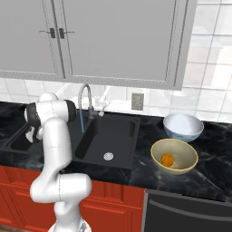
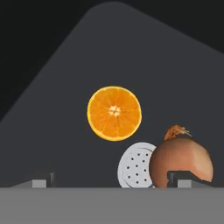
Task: Pick the oranges from the sink and place them in one bowl. Place the onion in the other bowl. Then turn off the sink faucet.
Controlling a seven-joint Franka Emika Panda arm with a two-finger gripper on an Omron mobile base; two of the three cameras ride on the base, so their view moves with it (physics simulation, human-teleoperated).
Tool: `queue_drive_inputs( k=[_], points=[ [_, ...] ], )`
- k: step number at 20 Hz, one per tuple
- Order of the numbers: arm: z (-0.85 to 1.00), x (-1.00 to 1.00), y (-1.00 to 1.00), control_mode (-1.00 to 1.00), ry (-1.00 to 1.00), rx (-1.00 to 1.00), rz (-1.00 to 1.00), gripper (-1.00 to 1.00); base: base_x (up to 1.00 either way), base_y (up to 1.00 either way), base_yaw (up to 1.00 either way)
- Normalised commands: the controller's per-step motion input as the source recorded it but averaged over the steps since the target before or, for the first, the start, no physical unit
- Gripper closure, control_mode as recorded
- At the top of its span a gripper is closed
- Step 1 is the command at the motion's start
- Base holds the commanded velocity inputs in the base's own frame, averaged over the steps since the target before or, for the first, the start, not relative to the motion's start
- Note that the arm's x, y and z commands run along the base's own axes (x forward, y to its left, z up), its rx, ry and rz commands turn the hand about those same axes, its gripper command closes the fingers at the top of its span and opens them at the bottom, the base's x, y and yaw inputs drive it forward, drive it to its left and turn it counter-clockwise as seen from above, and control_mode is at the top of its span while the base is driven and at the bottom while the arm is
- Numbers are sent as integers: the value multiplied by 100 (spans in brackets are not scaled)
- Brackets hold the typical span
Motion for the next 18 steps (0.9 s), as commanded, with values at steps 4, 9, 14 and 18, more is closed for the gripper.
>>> queue_drive_inputs(
  k=[4,9,14,18],
  points=[
    [-9,8,6,-100,0,0,0,-100,0,0,0],
    [-11,9,7,-100,0,0,-1,-100,0,0,0],
    [-13,9,5,-100,0,0,0,-100,0,0,0],
    [-14,8,2,-100,-1,0,0,-100,0,0,0]
  ],
)
